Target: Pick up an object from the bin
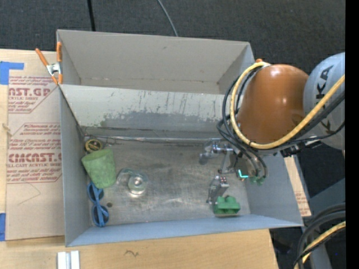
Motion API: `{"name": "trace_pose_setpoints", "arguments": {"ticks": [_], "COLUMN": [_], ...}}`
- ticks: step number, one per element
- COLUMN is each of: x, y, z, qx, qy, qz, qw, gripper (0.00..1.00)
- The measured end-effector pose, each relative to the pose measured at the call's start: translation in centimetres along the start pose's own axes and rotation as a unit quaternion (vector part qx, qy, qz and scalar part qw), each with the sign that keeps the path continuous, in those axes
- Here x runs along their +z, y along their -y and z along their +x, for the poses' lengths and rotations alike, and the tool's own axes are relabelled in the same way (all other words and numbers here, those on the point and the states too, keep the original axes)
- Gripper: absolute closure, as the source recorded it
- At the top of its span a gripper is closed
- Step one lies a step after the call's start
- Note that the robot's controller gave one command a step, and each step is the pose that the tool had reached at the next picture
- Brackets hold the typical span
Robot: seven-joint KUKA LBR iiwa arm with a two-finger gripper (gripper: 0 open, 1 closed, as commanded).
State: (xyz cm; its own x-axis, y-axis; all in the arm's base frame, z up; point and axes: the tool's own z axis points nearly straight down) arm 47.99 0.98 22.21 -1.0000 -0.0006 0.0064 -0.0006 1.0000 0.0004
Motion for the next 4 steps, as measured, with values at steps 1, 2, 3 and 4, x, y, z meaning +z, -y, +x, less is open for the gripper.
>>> {"name": "trace_pose_setpoints", "arguments": {"ticks": [1, 2, 3, 4], "x": [10.4, 14.4, 14.5, 14.3], "y": [-13.3, -12.0, -14.1, -14.3], "z": [-1.7, -7.6, -7.6, -7.8], "qx": [-0.247, -0.305, -0.238, -0.238], "qy": [0.002, 0.0106, 0.0086, 0.0126], "qz": [0.0, -0.003, 0.002, 0.001], "qw": [0.9689, 0.9524, 0.9712, 0.9712], "gripper": [0.0, 0.0, 0.0, 1.0]}}
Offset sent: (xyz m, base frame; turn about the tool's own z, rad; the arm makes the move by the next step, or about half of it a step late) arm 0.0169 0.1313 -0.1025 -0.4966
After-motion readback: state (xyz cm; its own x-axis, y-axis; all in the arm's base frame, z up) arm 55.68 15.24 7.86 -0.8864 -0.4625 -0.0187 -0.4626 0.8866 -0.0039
